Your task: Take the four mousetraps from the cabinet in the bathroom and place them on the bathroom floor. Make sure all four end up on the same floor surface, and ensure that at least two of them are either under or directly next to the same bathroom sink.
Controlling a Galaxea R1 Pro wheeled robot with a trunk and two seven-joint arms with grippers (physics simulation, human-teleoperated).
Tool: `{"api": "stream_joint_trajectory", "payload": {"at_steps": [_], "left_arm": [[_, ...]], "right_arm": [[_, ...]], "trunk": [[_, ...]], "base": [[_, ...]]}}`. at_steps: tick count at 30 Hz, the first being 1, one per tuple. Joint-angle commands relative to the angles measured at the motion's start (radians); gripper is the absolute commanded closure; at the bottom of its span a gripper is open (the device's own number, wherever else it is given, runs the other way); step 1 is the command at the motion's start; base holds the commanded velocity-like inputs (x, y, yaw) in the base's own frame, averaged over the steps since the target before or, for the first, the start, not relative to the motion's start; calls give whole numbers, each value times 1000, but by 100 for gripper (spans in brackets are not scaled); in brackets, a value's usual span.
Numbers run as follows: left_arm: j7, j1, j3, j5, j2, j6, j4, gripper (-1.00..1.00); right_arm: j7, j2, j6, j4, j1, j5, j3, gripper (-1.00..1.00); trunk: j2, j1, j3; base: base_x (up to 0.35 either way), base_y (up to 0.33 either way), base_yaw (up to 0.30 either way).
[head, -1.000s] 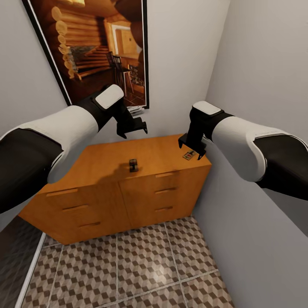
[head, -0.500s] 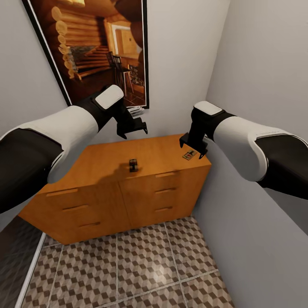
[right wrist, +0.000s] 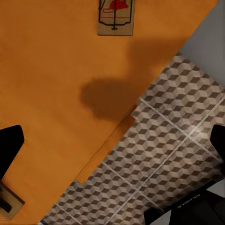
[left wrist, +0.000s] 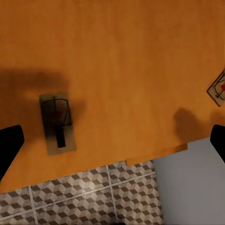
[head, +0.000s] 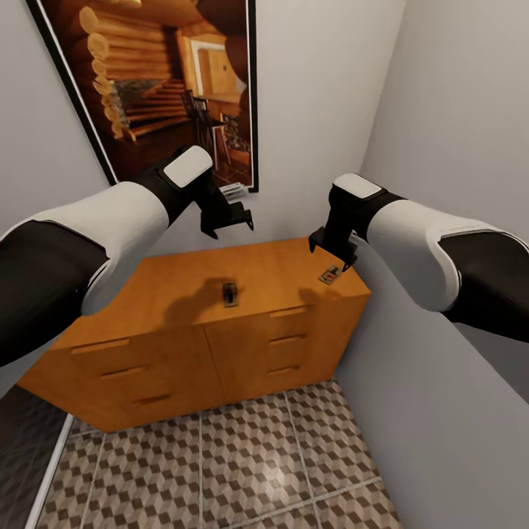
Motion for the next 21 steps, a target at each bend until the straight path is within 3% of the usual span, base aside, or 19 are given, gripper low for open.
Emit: {"api": "stream_joint_trajectory", "payload": {"at_steps": [1,21], "left_arm": [[9,-1,-4,11,0,1,0,-100],[6,-1,-5,10,0,3,0,-100]], "right_arm": [[-1,0,8,2,-2,-5,8,-100],[1,-9,7,2,10,-3,8,-100]], "trunk": [[-1,0,-1],[-1,0,-1]], "base": [[94,12,0],[21,3,0]]}}
